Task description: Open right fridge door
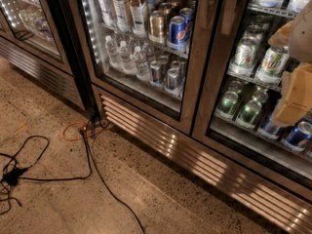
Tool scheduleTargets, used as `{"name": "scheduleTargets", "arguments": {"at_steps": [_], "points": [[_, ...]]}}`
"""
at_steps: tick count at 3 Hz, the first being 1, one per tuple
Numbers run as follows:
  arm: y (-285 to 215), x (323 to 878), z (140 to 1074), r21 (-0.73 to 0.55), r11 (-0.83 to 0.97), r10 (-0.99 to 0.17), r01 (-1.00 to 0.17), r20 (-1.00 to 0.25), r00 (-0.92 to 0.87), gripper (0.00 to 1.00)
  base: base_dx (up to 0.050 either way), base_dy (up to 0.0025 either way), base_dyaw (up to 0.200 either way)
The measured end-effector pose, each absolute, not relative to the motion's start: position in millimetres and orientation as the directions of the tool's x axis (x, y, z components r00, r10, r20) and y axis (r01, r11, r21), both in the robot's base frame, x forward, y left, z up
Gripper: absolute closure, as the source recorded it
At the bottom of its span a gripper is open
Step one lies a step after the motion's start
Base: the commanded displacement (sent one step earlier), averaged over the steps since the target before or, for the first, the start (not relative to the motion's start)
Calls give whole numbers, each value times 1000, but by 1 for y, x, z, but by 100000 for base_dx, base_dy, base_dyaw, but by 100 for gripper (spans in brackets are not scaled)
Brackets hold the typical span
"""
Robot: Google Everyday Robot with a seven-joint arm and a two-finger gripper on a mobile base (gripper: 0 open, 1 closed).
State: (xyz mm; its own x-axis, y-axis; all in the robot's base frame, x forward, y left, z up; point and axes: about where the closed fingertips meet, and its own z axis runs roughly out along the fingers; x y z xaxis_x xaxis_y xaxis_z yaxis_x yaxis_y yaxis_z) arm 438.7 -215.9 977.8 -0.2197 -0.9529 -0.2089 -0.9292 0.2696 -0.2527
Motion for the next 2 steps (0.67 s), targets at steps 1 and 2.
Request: {"name": "scheduleTargets", "arguments": {"at_steps": [1, 2], "points": [[-216, 439, 978, -253, 270, -953, -929, -209, -220, 0, 0, 0, 0], [-216, 442, 979, -258, 272, -950, -927, -227, -215, 0, 0, 0, 0]]}}
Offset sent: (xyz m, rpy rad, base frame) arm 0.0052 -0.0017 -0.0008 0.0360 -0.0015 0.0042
